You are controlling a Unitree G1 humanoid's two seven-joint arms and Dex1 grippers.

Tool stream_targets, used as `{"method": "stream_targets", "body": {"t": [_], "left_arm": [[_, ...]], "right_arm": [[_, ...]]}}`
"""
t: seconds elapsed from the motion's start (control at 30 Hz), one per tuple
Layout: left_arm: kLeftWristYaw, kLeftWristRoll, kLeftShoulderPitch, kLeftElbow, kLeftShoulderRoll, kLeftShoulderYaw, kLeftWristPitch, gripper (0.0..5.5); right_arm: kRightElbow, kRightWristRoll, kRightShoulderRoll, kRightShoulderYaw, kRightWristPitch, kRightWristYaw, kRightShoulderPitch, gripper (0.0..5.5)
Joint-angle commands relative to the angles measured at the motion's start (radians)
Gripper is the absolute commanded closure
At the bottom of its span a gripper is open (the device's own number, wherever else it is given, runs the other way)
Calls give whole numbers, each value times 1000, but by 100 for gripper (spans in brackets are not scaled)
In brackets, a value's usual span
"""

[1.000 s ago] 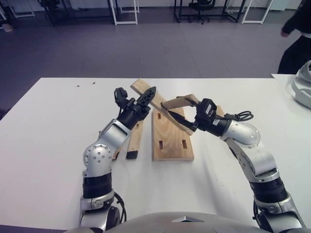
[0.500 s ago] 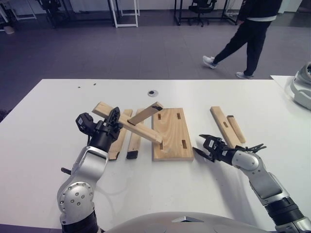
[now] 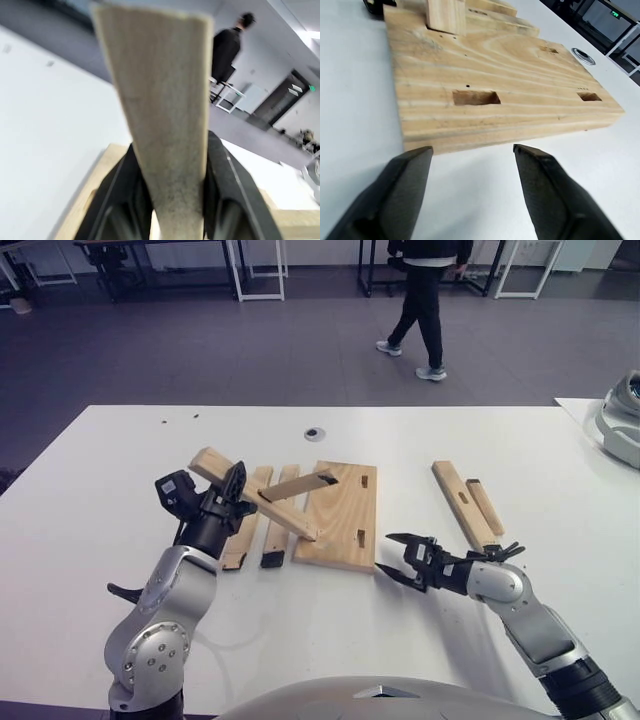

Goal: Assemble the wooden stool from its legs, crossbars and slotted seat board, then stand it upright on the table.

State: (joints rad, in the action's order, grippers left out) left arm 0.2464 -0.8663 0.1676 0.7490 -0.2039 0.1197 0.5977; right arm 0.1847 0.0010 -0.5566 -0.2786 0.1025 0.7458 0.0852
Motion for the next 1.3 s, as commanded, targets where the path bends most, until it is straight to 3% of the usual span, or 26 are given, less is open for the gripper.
{"method": "stream_targets", "body": {"t": [0.03, 0.17, 0.43, 0.6, 0.63, 0.9, 1.13, 1.3], "left_arm": [[-17, 64, 20, -11, -95, -79, 133, 449], [0, 104, -56, -21, -138, -103, 191, 449], [-61, 350, -96, -74, -229, -348, 229, 448], [-77, 436, -179, -73, -197, -353, 156, 445], [-85, 444, -200, -61, -195, -350, 142, 406], [-163, 330, -183, 53, -69, -225, 105, 274], [-101, 31, -241, 63, 112, -134, 182, 143], [37, -186, -427, 146, 39, -48, 280, 128]], "right_arm": [[1, 7, 19, 14, 5, -16, -20, 247], [-15, -8, 39, 27, -2, -51, -42, 247], [-50, -50, 59, 22, 15, -90, -73, 247], [-66, -49, 80, 33, 15, -117, -79, 247], [-67, -44, 86, 43, 21, -129, -77, 247], [-88, 21, 115, 141, 61, -176, -50, 247], [-116, 23, 105, 183, 58, -182, -70, 247], [-175, 6, 78, 258, 58, -227, -102, 247]]}}
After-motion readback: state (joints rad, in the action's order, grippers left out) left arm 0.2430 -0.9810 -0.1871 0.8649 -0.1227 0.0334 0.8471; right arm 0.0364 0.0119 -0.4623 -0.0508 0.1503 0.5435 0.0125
